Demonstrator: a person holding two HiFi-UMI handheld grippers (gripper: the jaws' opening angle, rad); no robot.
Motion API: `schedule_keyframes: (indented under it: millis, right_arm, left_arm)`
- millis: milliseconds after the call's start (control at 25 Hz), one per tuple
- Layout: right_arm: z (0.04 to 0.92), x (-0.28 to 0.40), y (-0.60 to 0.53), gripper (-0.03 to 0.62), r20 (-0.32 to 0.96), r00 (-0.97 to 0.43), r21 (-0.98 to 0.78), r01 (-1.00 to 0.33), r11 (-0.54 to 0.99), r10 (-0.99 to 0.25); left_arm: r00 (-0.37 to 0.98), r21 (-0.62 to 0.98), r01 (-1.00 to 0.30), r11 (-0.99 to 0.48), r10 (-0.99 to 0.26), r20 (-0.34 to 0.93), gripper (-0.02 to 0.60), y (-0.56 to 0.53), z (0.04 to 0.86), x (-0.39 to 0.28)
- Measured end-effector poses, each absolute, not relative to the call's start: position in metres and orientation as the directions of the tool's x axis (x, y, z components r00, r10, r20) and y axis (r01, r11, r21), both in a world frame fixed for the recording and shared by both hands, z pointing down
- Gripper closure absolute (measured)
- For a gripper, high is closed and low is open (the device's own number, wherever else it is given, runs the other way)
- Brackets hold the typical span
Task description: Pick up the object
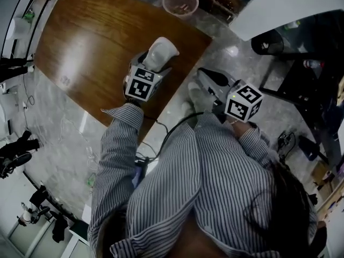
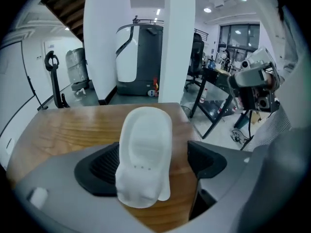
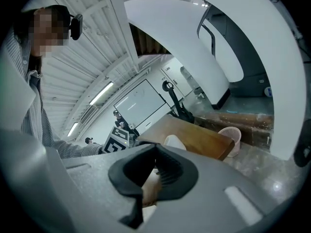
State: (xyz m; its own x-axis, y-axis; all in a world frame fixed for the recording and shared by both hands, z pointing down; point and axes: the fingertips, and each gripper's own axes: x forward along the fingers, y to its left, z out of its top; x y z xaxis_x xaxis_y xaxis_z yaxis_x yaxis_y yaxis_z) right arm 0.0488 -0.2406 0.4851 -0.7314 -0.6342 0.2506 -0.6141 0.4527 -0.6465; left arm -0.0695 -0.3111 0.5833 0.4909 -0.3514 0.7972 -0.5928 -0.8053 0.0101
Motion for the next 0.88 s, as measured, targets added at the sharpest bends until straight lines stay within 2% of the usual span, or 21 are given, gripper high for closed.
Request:
schedule_keyframes:
  millis: [280, 640, 800, 880]
  right_arm:
    - [0.491, 0.059, -0.245, 0.592, 0.255, -0.715, -0.66, -0.62, 0.423, -0.651]
    - [0.497, 0.066, -0.248, 0.592, 0.258, -0.705, -0.678, -0.619, 0.395, -0.661]
    - [0.498, 0.066, -0.249, 0.592, 0.257, -0.705, -0.68, -0.618, 0.395, -0.661]
    - [0.498, 0.067, -0.249, 0.592, 0.257, -0.706, -0.68, -0.617, 0.395, -0.66]
  left_arm:
    - [0.437, -0.046, -0.547, -0.836, -0.332, 0.836, 0.146, -0.339, 0.591, -0.068]
    - [0.283, -0.137, -0.356, -0.924, -0.247, 0.927, 0.132, -0.345, 0.613, -0.071]
    - [0.219, -0.172, -0.296, -0.94, -0.242, 0.945, 0.137, -0.35, 0.619, -0.075]
    - [0.209, -0.183, -0.279, -0.943, -0.245, 0.947, 0.163, -0.351, 0.619, -0.075]
